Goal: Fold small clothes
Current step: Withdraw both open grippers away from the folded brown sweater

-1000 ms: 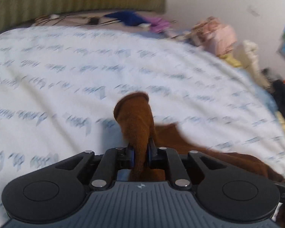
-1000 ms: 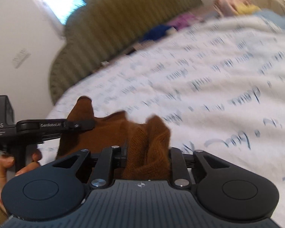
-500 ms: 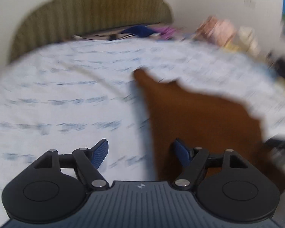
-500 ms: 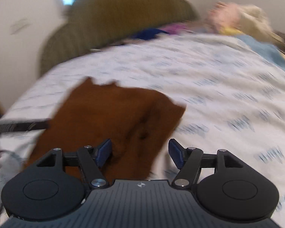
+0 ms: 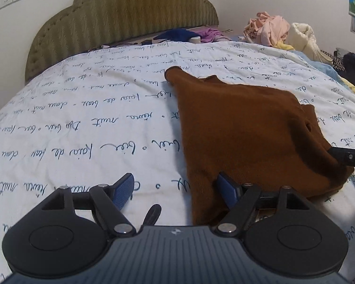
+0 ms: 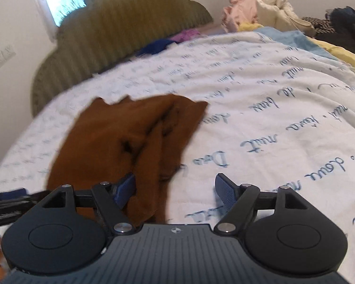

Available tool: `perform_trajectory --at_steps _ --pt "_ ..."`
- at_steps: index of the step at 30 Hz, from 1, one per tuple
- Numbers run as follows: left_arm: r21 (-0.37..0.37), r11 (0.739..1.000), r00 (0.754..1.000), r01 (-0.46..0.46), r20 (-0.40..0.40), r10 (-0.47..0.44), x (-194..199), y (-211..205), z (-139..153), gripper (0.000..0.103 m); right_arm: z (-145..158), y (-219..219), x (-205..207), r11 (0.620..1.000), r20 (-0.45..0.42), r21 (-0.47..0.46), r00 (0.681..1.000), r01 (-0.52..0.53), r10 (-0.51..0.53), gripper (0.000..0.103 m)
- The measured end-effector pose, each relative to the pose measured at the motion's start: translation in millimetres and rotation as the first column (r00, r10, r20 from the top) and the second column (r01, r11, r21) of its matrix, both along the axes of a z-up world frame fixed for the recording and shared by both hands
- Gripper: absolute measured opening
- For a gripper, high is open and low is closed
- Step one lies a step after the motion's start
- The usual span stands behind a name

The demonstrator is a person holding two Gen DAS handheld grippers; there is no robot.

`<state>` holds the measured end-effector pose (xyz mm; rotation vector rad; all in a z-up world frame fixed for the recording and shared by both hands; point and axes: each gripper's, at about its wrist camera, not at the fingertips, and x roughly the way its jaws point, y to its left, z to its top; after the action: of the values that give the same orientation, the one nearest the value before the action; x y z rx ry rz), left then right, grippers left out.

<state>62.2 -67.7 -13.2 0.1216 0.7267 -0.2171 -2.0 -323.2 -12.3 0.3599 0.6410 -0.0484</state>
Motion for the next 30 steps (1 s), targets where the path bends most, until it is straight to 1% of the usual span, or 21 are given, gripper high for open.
perform_trajectory --at_steps 2,5,8,10,14,21,23,26,28,30 --pt "-0.004 1.0 1.0 -0.004 -0.006 0.004 -2.9 0.6 -0.1 0.077 -0.3 4.4 -2.3 1.0 0.007 -0.006 1.0 -0.013 0.013 0.077" --pt "-0.008 1.0 1.0 -0.012 -0.013 0.012 -9.2 1.0 -0.1 0.077 -10.7 3.8 1.8 0.995 -0.07 -0.081 0.996 0.054 -0.06 0.077" --pt "-0.005 1.0 1.0 -0.02 -0.006 0.02 -15.0 2.5 0.8 0.077 -9.3 -1.9 -7.0 0.996 -0.054 -0.025 0.995 0.084 -0.085 0.079" --pt "-0.009 1.0 1.0 -0.025 -0.014 0.025 -17.1 3.7 0.3 0.077 -6.8 -1.7 -12.3 0.997 -0.051 -0.015 0.996 0.077 -0.078 0.08" --pt "-0.015 0.999 0.999 -0.037 -0.022 0.036 -21.7 5.1 -0.5 0.077 -7.3 3.2 -20.1 0.998 -0.055 -0.02 0.996 0.062 -0.063 0.083" --pt "-0.007 0.999 0.999 -0.044 -0.024 0.044 -31.2 7.3 -0.5 0.077 -8.4 5.2 -34.4 0.998 -0.053 -0.006 0.997 0.06 -0.061 0.086" --pt "-0.005 0.999 0.999 -0.047 -0.022 0.047 -34.3 8.0 -0.5 0.077 -8.4 5.8 -37.2 0.998 -0.053 -0.021 0.996 0.067 -0.068 0.086" --pt "0.014 0.998 0.998 -0.054 -0.017 0.054 -38.9 8.5 -2.0 0.077 -9.0 5.4 -41.9 0.991 -0.053 -0.073 0.992 0.111 -0.115 0.085" --pt "0.024 0.998 0.998 -0.056 -0.018 0.056 -41.2 8.5 -3.6 0.077 -6.1 5.0 -46.1 0.988 -0.036 -0.078 0.99 0.134 -0.137 0.085" --pt "0.02 0.998 0.998 -0.056 -0.022 0.056 -43.4 9.2 -4.2 0.077 -0.6 8.1 -49.1 0.995 -0.001 -0.05 0.996 0.09 -0.09 0.085"
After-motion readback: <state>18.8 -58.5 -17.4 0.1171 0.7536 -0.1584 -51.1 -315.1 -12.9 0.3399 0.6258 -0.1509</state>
